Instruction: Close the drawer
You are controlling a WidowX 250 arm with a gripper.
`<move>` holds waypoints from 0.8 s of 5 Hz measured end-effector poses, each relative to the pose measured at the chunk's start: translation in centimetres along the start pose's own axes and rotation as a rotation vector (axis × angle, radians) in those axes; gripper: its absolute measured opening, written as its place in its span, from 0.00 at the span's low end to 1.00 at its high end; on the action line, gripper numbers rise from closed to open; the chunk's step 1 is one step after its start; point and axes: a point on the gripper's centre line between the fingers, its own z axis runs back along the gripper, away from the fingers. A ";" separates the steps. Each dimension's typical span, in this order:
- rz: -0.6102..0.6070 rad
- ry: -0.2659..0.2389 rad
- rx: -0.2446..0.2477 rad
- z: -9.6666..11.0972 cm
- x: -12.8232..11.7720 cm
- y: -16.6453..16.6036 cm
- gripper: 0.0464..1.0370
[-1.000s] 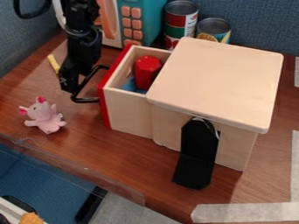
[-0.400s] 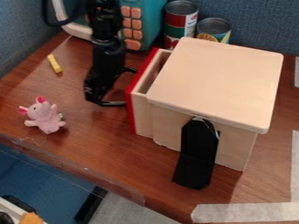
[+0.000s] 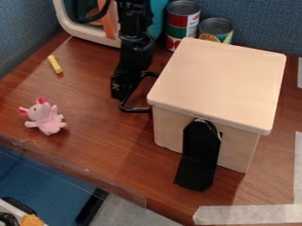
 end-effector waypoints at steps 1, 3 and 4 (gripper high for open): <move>-0.004 -0.014 -0.021 0.1 0.6 -0.3 0.96; 0.098 0.072 -0.049 -0.3 -0.8 -1.1 0.96; 0.352 0.305 -0.038 0.2 -5.5 -1.8 0.96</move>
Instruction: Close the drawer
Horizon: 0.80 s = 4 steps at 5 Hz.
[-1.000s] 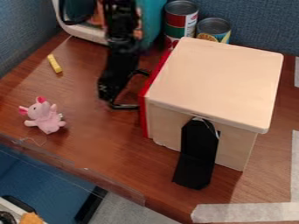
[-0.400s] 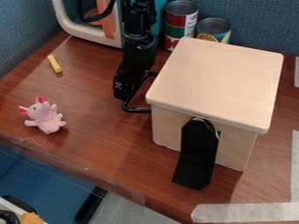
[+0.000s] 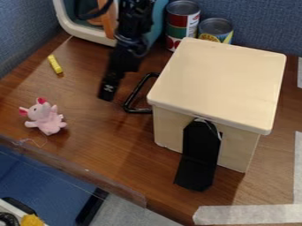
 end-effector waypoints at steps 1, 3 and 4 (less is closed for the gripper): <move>0.258 0.015 -0.038 -1.1 -4.1 0.8 0.96; 0.505 -0.118 -0.294 1.4 -10.2 -1.3 0.96; 0.532 -0.202 -0.341 3.7 -12.1 -3.6 0.96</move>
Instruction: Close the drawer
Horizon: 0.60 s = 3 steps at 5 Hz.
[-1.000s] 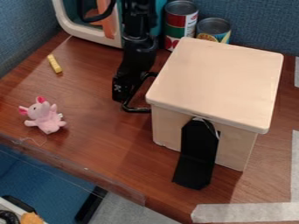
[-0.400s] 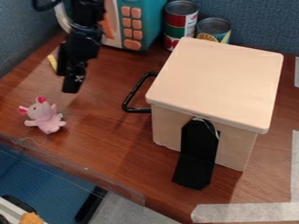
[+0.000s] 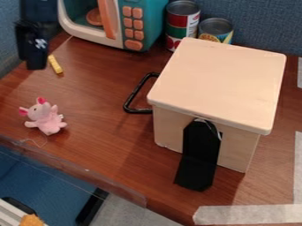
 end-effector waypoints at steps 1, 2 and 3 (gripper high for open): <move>0.082 -0.056 0.057 0.2 -1.1 -2.3 0.96; 0.226 -0.132 0.137 -0.9 -0.9 -5.3 0.96; 0.316 -0.203 0.194 -1.9 -0.1 -7.5 0.96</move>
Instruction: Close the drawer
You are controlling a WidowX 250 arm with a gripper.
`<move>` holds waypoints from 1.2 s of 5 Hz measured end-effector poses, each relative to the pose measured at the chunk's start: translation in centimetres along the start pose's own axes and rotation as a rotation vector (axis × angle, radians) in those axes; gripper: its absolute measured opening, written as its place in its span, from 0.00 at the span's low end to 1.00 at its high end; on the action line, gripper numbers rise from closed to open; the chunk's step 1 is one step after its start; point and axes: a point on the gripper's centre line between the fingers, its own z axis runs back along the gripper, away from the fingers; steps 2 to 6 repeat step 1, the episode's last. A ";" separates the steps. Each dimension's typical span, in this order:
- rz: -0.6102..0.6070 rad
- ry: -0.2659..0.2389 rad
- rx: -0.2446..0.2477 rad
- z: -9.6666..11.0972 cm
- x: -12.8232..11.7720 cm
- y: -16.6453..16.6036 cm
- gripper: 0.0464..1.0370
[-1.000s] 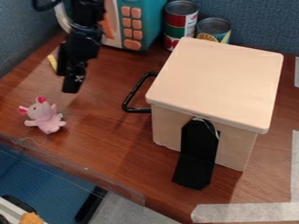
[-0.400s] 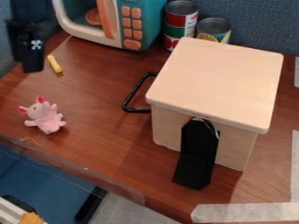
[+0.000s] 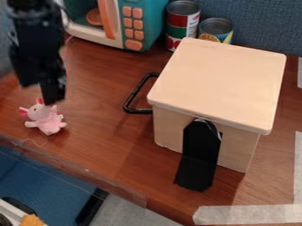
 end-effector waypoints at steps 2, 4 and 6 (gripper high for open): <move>0.095 -0.049 -0.035 0.1 0.2 -0.8 0.96; 0.095 -0.049 -0.035 0.1 0.2 -0.8 0.96; 0.095 -0.049 -0.035 0.1 0.2 -0.8 0.96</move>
